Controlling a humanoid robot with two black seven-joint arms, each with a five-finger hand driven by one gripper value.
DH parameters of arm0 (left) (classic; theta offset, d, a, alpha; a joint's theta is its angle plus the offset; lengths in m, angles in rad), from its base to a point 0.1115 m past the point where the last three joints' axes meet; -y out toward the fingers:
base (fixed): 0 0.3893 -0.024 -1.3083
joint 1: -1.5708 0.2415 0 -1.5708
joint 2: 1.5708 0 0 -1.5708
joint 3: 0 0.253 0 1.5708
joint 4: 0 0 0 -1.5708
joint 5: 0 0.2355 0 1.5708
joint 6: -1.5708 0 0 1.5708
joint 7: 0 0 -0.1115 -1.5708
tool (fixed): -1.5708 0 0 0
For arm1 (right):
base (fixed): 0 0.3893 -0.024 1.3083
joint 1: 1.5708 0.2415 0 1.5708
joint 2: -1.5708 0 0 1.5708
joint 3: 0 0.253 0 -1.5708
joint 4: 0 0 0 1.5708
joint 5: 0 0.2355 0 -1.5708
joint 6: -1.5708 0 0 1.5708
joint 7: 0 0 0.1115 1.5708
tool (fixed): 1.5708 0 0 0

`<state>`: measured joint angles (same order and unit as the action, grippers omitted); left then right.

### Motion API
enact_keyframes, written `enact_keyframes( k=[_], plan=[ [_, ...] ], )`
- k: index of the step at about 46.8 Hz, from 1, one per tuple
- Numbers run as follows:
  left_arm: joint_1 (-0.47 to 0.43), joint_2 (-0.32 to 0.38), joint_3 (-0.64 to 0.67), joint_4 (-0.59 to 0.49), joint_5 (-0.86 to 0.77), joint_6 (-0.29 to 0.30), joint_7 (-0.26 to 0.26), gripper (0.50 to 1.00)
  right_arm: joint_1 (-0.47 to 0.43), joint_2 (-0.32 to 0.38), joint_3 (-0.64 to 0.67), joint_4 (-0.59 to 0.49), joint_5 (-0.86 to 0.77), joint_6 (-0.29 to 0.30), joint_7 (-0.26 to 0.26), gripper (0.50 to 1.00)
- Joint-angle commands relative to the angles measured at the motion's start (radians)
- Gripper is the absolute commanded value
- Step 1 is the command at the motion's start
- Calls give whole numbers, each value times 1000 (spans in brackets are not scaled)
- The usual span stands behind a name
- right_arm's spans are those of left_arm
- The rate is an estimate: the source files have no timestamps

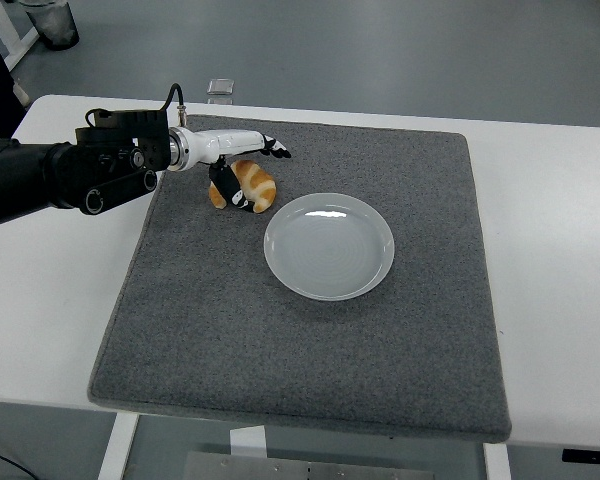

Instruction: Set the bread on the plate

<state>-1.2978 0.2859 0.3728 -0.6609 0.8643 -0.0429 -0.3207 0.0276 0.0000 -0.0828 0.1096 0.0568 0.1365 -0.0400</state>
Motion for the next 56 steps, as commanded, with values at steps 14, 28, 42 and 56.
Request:
enact_keyframes(
  k=[14,28,42,56],
  plan=[
    [11,-4,14,1,16,11,0,896,0,0,0,1,0,0,0,952],
    [12,-4,32,3,18,43,6,864,0,0,0,-1,0,0,0,952],
    [12,-7,37,4,33,72,8,669,0,0,0,-1,0,0,0,952],
    [11,-7,38,6,45,92,8,500,0,0,0,1,0,2,0,952]
  ],
)
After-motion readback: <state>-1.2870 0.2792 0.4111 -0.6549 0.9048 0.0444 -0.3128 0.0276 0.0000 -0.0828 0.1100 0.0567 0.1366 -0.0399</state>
